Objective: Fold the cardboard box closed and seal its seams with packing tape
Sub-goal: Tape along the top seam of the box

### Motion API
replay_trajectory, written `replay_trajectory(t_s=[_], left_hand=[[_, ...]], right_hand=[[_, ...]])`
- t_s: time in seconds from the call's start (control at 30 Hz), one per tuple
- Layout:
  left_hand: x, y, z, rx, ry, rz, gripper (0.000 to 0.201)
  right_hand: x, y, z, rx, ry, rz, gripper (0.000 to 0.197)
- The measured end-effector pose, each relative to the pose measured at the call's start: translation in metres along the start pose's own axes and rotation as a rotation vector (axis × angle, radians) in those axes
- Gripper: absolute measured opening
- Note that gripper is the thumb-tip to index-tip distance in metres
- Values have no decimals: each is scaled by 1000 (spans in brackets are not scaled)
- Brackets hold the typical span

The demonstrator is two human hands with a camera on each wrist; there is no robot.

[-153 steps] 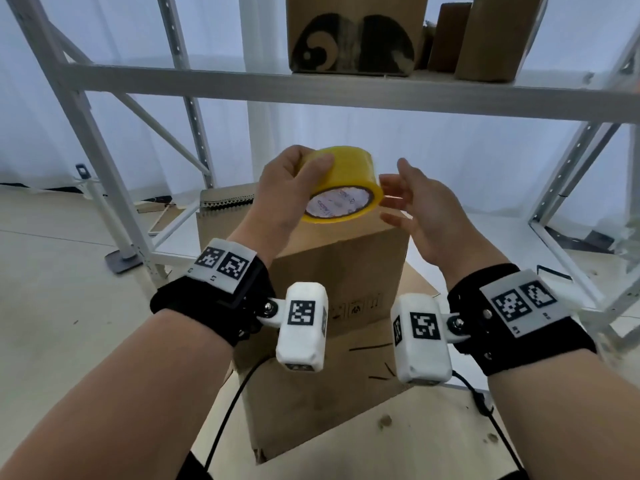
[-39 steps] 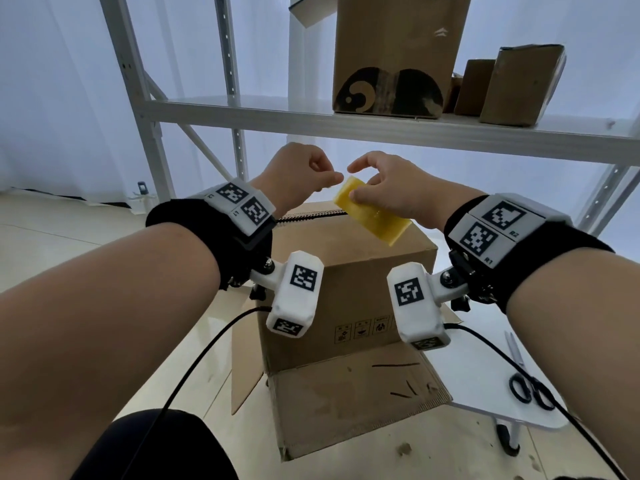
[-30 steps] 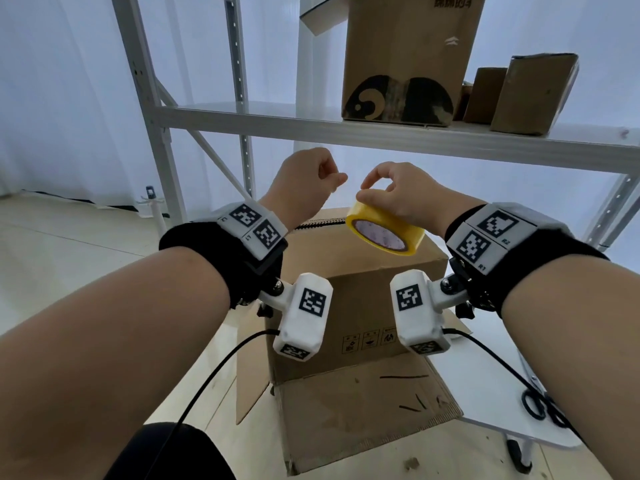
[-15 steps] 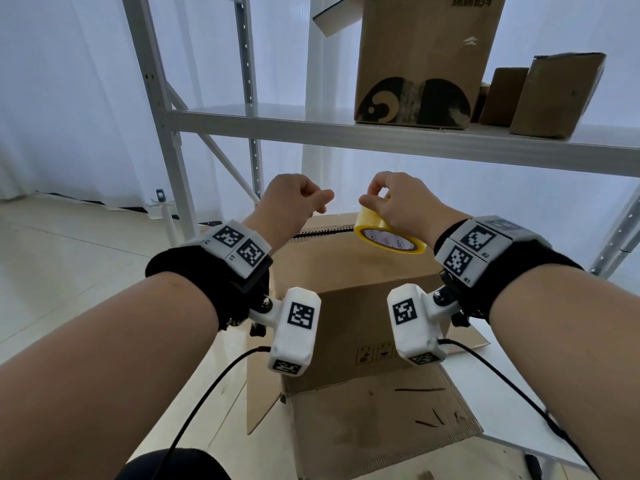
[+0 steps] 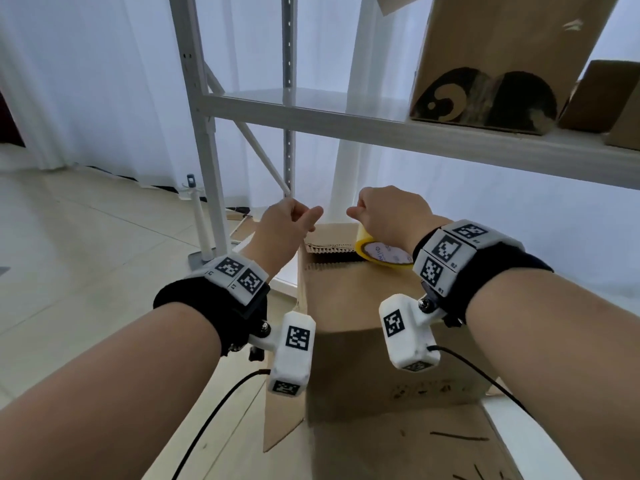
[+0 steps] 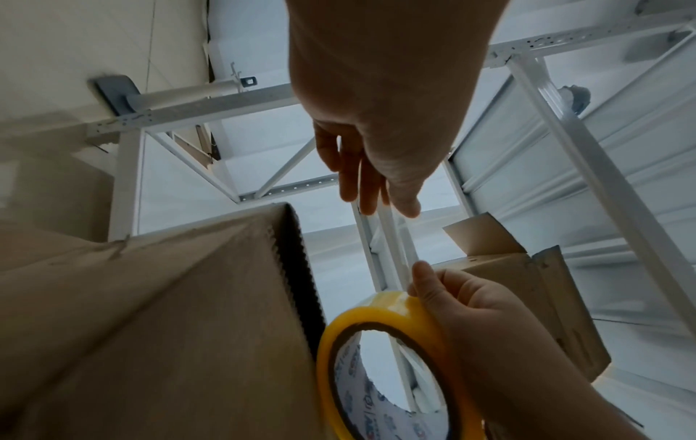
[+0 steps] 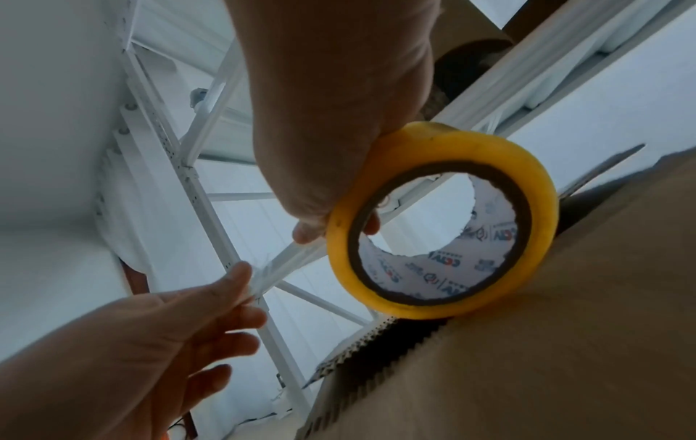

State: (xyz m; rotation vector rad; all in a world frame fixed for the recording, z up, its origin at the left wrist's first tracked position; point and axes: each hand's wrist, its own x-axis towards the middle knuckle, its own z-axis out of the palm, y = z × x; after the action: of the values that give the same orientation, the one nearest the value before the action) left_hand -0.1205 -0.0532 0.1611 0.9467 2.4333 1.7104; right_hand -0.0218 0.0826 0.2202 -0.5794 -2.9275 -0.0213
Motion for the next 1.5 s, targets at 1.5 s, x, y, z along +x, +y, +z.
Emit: replay_trajectory(t_s=[1.5], left_hand=[[-46,-29,64,417,-378,4,66]], right_hand=[[-32,15,-4,-192,55,-244,42]])
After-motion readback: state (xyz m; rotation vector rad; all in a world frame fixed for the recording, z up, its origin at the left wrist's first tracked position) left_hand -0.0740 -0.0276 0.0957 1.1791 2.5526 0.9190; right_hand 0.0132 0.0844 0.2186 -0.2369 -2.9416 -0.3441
